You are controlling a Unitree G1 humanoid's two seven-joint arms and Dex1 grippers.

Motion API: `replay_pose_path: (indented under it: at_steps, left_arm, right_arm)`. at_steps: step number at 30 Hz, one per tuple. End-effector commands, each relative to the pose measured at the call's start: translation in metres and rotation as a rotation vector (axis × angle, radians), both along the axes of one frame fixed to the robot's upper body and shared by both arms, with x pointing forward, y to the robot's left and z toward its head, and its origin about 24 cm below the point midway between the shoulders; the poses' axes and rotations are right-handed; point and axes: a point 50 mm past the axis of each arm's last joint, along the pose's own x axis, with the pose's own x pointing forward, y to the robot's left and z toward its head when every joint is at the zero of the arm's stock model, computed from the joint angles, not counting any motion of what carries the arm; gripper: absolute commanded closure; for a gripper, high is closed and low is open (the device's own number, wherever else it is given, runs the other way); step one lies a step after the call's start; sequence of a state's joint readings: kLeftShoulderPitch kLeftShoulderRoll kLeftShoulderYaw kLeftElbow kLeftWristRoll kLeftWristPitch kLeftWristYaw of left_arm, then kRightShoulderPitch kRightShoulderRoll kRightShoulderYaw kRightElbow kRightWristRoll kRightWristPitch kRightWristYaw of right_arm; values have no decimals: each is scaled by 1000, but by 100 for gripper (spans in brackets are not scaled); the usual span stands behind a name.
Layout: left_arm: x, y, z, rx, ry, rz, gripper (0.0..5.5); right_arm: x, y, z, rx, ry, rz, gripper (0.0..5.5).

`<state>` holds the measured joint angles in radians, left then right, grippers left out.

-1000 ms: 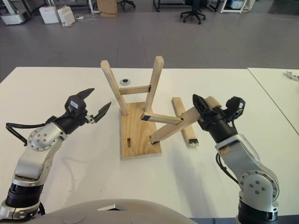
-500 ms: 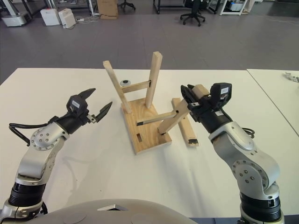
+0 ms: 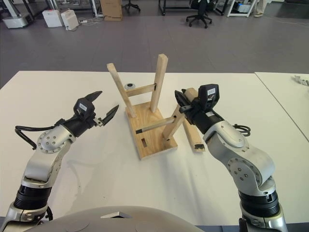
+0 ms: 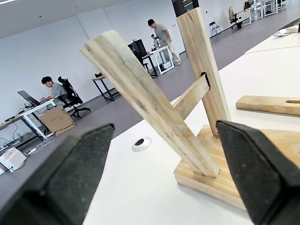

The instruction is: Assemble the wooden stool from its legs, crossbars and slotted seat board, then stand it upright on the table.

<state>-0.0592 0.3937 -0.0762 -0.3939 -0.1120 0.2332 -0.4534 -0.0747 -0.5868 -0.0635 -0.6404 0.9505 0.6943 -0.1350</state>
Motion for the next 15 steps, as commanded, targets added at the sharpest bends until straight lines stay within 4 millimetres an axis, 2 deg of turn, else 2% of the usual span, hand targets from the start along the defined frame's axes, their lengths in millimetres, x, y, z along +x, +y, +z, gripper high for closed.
replay_pose_path:
  at_steps: [1, 6, 13, 15]
  left_arm:
    - [5, -1, 4, 9, -30, 2, 150]
    - [5, 0, 5, -1, -36, 13, 150]
    - [8, 0, 8, -8, -49, 21, 150]
    - [9, 1, 8, -10, -53, 23, 150]
  right_arm:
    - [-8, -19, -59, -143, 306, -104, 447]
    - [9, -20, -12, -32, 40, -113, 447]
    - [13, -13, 18, 27, -129, -64, 447]
    - [13, -11, 28, 60, -177, -51, 389]
